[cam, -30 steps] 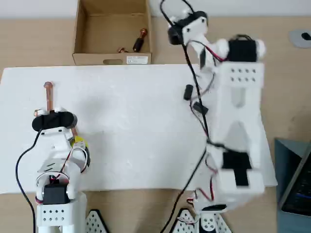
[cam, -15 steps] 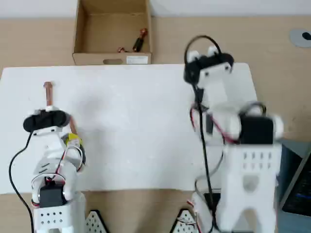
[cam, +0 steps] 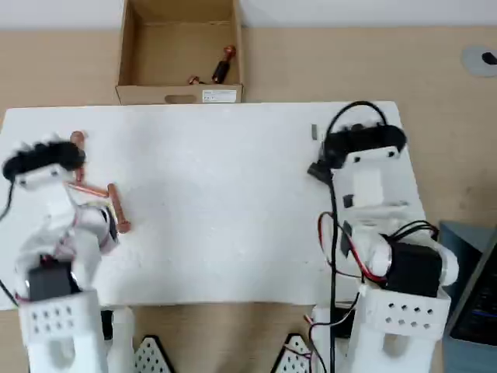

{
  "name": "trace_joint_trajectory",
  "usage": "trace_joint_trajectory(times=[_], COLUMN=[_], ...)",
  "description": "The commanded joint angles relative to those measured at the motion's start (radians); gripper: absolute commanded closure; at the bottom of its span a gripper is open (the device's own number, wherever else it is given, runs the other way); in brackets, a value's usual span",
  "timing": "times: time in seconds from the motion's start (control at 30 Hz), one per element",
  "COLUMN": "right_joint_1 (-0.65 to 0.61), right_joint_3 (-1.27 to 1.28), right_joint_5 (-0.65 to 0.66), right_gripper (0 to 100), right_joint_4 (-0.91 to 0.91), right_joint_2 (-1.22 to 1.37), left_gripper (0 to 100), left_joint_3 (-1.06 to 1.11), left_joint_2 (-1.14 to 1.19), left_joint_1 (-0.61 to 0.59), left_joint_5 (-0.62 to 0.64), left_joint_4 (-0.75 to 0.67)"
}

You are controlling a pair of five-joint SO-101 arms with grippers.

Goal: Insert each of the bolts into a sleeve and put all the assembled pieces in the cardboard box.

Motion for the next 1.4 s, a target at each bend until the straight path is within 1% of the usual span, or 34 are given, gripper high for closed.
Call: trace_joint_trajectory(times=[0.0, 0.1, 0.2, 0.33, 0.47, 0.53, 0.8, 0.93, 1.07, 1.2, 1.37], right_joint_1=[0.05, 0.061, 0.062, 0.062, 0.062, 0.062, 0.064, 0.064, 0.064, 0.064, 0.064], right_joint_3=[0.001, 0.001, 0.001, 0.025, 0.067, 0.068, 0.068, 0.067, 0.067, 0.067, 0.067], right_joint_5=[-0.008, -0.008, -0.008, -0.008, -0.009, -0.009, -0.009, -0.009, -0.009, -0.009, -0.008], right_gripper=[98.8, 98.8, 98.8, 98.8, 98.8, 98.8, 98.8, 98.8, 98.8, 98.8, 98.8], right_joint_4=[-0.017, -0.015, -0.015, -0.015, -0.029, -0.034, -0.032, -0.031, -0.034, -0.035, -0.035], right_joint_2=[-0.021, -0.021, -0.022, -0.022, -0.022, -0.022, -0.022, -0.022, -0.018, -0.016, -0.015], left_gripper=[99, 99, 99, 99, 99, 99, 99, 99, 98, 90, 89], left_joint_3=[-0.224, -0.345, -0.44, -0.565, -0.738, -0.842, -1.3, -1.498, -1.634, -1.699, -1.765], left_joint_2=[0.243, 0.424, 0.591, 0.78, 0.951, 1.03, 1.33, 1.472, 1.57, 1.635, 1.719], left_joint_1=[-0.044, -0.075, -0.097, -0.141, -0.147, -0.147, -0.149, -0.149, -0.149, -0.149, -0.149], left_joint_5=[-0.003, -0.011, -0.089, -0.16, -0.267, -0.296, -0.296, -0.296, -0.298, -0.298, -0.308], left_joint_4=[0.005, 0.005, 0.005, 0.012, 0.114, 0.173, 0.43, 0.525, 0.549, 0.549, 0.546])
